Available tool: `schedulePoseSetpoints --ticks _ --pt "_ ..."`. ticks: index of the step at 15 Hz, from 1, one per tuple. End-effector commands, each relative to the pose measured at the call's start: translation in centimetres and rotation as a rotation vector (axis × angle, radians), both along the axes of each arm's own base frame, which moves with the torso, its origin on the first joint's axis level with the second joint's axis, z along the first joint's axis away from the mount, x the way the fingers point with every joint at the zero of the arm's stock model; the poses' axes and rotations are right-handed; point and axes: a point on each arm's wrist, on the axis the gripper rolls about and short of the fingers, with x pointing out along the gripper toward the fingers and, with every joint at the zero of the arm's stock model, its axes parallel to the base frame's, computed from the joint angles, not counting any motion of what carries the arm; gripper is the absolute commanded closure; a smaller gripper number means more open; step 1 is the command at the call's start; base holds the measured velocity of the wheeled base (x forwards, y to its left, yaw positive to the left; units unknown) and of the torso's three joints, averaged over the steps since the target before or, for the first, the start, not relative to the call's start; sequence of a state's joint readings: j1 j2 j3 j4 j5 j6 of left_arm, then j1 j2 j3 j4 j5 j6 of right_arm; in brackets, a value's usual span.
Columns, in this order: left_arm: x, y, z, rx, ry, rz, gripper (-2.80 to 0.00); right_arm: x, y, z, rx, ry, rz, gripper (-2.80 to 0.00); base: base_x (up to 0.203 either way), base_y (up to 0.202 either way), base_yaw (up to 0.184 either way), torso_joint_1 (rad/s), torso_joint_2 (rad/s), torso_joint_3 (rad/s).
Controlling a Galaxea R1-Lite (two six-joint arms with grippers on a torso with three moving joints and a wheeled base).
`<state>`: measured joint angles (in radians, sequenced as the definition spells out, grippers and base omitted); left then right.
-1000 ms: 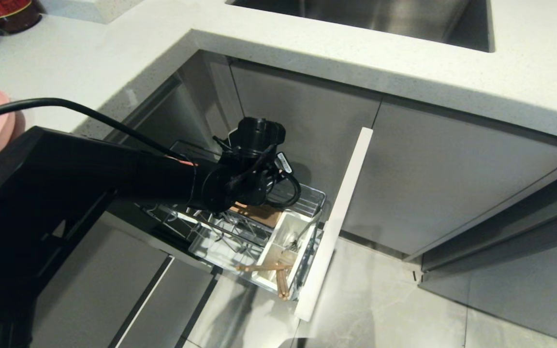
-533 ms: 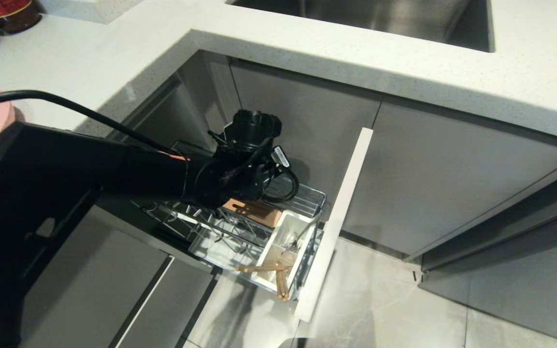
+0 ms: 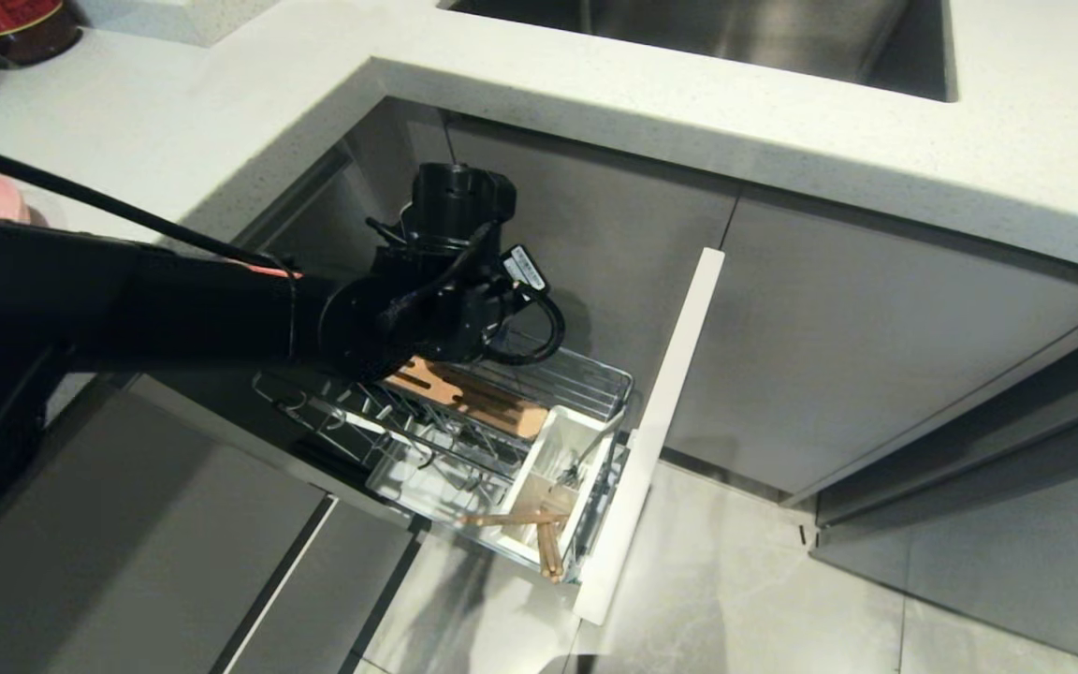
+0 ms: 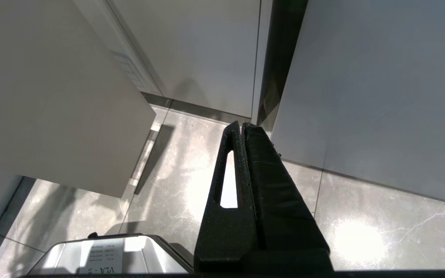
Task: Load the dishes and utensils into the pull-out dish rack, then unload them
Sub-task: Take the bowl out of the cupboard
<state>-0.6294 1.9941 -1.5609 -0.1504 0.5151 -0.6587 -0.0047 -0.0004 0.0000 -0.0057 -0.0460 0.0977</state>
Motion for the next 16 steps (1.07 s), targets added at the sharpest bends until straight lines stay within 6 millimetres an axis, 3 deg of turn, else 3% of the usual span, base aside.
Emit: schedulePoseSetpoints --ticks 1,5,9,13,16 --pt "-1.8 0.7 2.6 -0.039 -0.051 -0.006 0.0 0.0 0.0 0.0 0.0 -0.005 0.0 0.0 0.0 0.0 0.0 0.0 0.0 0.0" --pt "-6.5 2.0 7.2 -0.107 -0.143 -0.041 0.0 0.0 0.0 0.0 0.0 -0.005 0.0 0.0 0.0 0.0 0.0 0.0 0.0 0.0" --pt "-13.4 4.4 12.5 -0.164 -0.275 -0.086 0.0 0.0 0.0 0.0 0.0 -0.005 0.0 0.0 0.0 0.0 0.0 0.0 0.0 0.0" --pt "-19.2 9.0 16.8 -0.211 -0.414 -0.089 0.0 0.0 0.0 0.0 0.0 -0.005 0.0 0.0 0.0 0.0 0.0 0.0 0.0 0.0" --pt "-21.3 12.8 18.7 -0.177 -0.512 -0.019 0.0 0.0 0.0 0.0 0.0 -0.005 0.0 0.0 0.0 0.0 0.0 0.0 0.0 0.0"
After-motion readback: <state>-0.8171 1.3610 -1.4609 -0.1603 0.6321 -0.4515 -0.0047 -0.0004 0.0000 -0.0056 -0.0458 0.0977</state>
